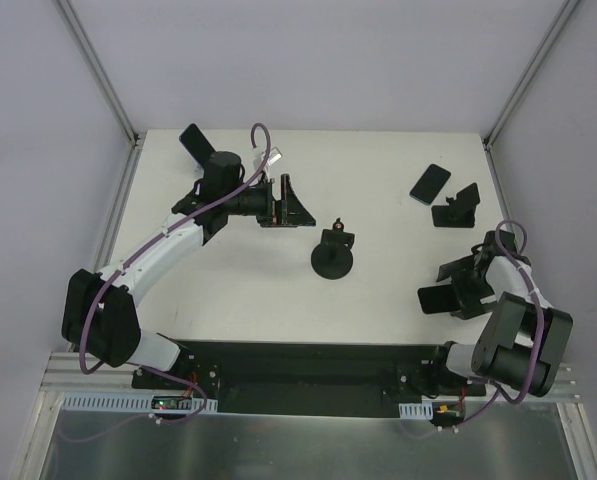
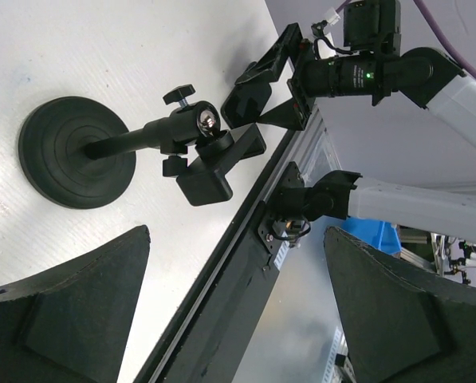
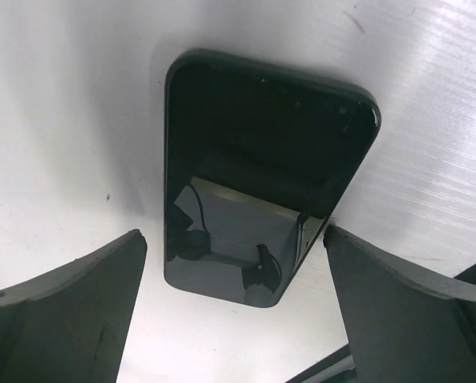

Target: Place the phone on the phone stand

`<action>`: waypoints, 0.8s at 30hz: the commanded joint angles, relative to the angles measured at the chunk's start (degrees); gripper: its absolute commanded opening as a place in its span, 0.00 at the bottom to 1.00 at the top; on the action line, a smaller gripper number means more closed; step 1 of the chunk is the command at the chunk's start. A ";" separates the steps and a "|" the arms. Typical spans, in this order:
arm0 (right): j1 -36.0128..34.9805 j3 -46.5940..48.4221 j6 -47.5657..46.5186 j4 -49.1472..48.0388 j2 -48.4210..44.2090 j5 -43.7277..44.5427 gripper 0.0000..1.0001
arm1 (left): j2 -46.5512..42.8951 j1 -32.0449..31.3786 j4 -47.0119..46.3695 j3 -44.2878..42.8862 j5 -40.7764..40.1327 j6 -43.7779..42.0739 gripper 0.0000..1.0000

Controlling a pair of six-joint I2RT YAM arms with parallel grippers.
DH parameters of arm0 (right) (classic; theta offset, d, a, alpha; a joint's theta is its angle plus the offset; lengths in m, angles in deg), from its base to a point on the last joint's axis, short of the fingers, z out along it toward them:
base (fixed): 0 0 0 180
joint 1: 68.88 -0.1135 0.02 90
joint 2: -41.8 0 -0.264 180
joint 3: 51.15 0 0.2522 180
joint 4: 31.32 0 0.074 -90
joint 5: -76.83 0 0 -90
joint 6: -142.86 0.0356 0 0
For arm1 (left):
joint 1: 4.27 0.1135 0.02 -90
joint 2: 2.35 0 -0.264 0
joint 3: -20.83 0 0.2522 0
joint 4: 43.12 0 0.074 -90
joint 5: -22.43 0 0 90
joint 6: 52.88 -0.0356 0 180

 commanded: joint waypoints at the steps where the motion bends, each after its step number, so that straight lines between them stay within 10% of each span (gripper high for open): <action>1: 0.43 3.28 3.90 0.37 5.11 3.45 0.96 | -2.00 -0.19 -0.52 -1.05 -0.24 -1.35 0.89; 8: 0.16 5.83 5.04 1.96 11.71 2.93 0.99 | -2.00 0.42 -0.52 -1.14 -0.42 -1.35 0.89; 14: -0.98 5.92 8.11 3.27 16.20 2.41 0.81 | -2.26 0.86 -0.52 -1.14 -0.68 -1.27 0.88; 24: -2.82 4.07 7.77 0.72 16.73 1.70 0.16 | -2.43 1.13 -0.52 -1.05 -0.77 -1.18 0.88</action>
